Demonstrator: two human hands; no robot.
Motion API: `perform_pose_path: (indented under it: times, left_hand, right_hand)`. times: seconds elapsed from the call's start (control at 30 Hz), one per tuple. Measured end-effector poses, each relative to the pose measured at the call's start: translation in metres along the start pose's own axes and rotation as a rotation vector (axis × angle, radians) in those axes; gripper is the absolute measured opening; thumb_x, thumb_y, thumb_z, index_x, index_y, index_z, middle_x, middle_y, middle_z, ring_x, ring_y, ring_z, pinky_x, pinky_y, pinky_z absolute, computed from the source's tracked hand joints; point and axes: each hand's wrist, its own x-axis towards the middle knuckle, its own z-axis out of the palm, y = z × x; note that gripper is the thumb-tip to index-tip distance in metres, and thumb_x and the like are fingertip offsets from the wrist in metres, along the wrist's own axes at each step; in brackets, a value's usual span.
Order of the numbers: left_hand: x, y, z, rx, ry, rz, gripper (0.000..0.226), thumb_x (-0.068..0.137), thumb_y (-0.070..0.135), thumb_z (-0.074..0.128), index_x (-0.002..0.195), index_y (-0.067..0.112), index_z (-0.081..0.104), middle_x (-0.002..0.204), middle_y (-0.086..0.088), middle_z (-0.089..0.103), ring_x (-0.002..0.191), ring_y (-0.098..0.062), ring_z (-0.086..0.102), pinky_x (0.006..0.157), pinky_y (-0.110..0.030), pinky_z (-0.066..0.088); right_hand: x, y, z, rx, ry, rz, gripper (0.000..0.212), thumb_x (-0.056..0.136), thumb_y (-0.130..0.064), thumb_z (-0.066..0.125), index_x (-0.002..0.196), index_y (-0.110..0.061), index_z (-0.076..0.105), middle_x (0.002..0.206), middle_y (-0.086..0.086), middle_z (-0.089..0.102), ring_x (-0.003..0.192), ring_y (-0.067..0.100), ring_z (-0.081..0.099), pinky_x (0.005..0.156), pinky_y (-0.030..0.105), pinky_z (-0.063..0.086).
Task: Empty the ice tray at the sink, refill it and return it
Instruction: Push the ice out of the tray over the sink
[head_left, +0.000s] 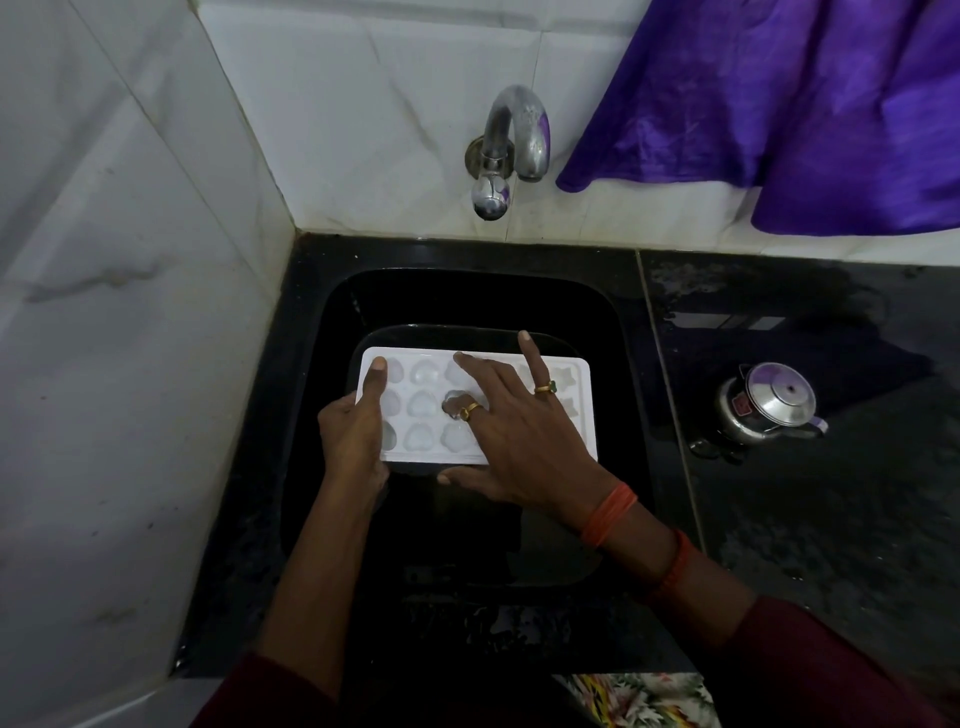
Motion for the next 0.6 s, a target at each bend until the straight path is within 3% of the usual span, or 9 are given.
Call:
perform_pose_path:
  times: [0.17,0.27,0.5,0.6]
  left_hand:
    - [-0.0006,0.0008,0.0008,-0.001,0.003,0.0,0.034,0.087,0.043,0.074,0.076,0.011,0.065,0.074,-0.001,0.07,0.05,-0.008,0.068,0.042,-0.023,0.052]
    - [-0.0006,0.0009,0.0016,0.006,-0.002,0.012,0.034,0.087,0.042,0.074,0.075,0.011,0.065,0.073,-0.001,0.069,0.05,-0.008,0.068,0.042,-0.022,0.052]
    - [-0.0002,0.0,0.0017,-0.001,-0.009,0.022,0.037,0.085,0.043,0.076,0.069,0.011,0.064,0.059,0.004,0.069,0.052,-0.011,0.068,0.044,-0.024,0.053]
    - [0.0,-0.0016,0.0019,0.008,-0.014,0.028,0.038,0.085,0.043,0.075,0.068,0.011,0.063,0.055,0.007,0.068,0.051,-0.01,0.068,0.043,-0.023,0.052]
  right_hand:
    - [0.0027,0.0022,0.0011,-0.011,0.017,-0.01,0.073,0.082,-0.077,0.051,0.122,-0.019,0.069,0.15,0.014,0.046,0.137,0.027,0.046,0.121,0.063,-0.001]
    - [0.0027,0.0025,0.0013,-0.008,0.033,-0.008,0.075,0.083,-0.077,0.041,0.117,-0.018,0.072,0.149,0.014,0.048,0.135,0.027,0.047,0.121,0.063,-0.001]
    - [0.0042,0.0042,-0.0005,-0.054,-0.043,-0.018,0.081,0.085,-0.083,0.032,0.123,-0.02,0.067,0.156,0.015,0.039,0.141,0.027,0.04,0.121,0.062,-0.006]
    - [0.0055,0.0057,-0.0022,-0.061,-0.023,-0.035,0.076,0.087,-0.08,0.037,0.12,-0.02,0.069,0.155,0.014,0.04,0.14,0.026,0.042,0.121,0.061,-0.005]
